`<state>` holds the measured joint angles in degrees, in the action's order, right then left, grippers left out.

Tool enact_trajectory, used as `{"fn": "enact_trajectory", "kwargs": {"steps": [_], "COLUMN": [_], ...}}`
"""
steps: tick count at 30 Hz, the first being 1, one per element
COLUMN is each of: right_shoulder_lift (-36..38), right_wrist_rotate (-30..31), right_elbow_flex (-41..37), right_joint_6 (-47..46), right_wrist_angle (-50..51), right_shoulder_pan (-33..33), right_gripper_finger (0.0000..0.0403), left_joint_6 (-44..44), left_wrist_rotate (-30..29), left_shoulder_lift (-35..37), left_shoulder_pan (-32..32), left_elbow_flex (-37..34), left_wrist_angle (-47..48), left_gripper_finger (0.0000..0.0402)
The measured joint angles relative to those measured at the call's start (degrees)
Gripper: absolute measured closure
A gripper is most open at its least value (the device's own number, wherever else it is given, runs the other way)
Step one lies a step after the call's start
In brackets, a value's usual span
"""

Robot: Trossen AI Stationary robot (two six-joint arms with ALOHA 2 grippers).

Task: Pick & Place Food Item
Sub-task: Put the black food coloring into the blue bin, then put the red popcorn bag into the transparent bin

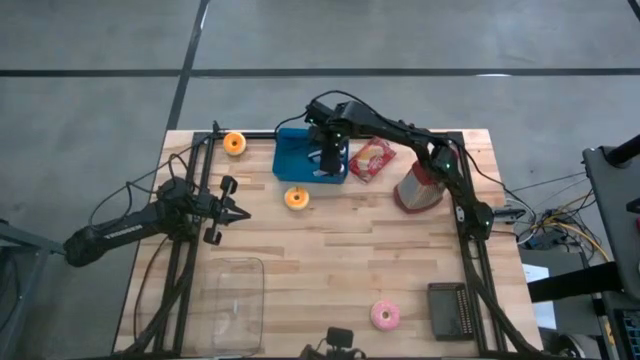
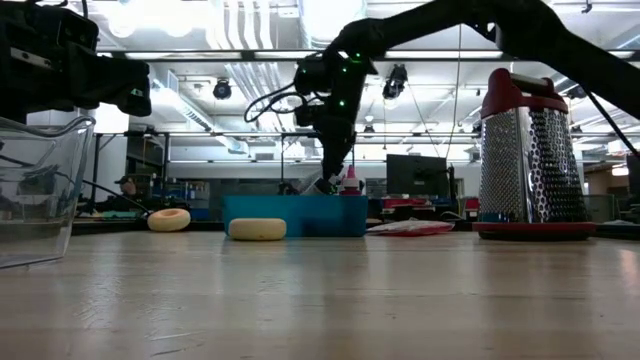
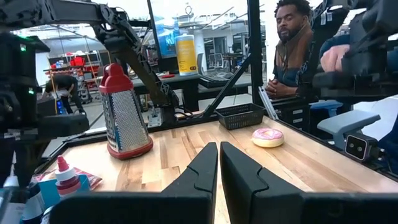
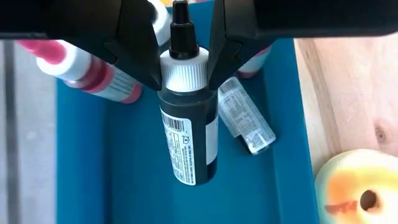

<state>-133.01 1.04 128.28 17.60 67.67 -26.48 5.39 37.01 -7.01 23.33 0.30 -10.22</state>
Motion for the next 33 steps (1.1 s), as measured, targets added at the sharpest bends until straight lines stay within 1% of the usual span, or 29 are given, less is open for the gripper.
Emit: {"fn": "enact_trajectory", "kwargs": {"steps": [2,7,12,18,33], "right_shoulder_lift": [0.00,0.02,0.07,0.15,0.22], "right_wrist_rotate": [-1.44,-2.26,-2.59,-2.58,-2.56], "right_elbow_flex": [-1.37,-3.81,-5.65,-7.34,-7.45], "right_joint_6": [0.00,-0.06,-0.63,-1.61,-3.04], "right_wrist_angle": [-1.17,-4.73,-4.89,-4.81,-5.04], "right_shoulder_pan": [-0.02,0.09,0.00,0.07,0.09], "right_gripper_finger": [0.0294,0.0294,0.0293,0.0271,0.0224], "left_joint_6": [-0.02,-0.02,0.00,-0.01,-0.02], "left_wrist_rotate": [-0.02,-0.02,-0.02,-0.01,-0.02], "left_shoulder_lift": [0.00,0.00,0.00,0.00,0.00], "left_shoulder_pan": [0.00,-0.01,-0.02,-0.01,0.00], "left_elbow_flex": [0.00,0.00,0.00,0.00,0.00], "left_wrist_angle": [0.00,0.00,0.00,0.00,0.00], "left_gripper_finger": [0.0376,0.0376,0.0376,0.0376,0.0376]}}
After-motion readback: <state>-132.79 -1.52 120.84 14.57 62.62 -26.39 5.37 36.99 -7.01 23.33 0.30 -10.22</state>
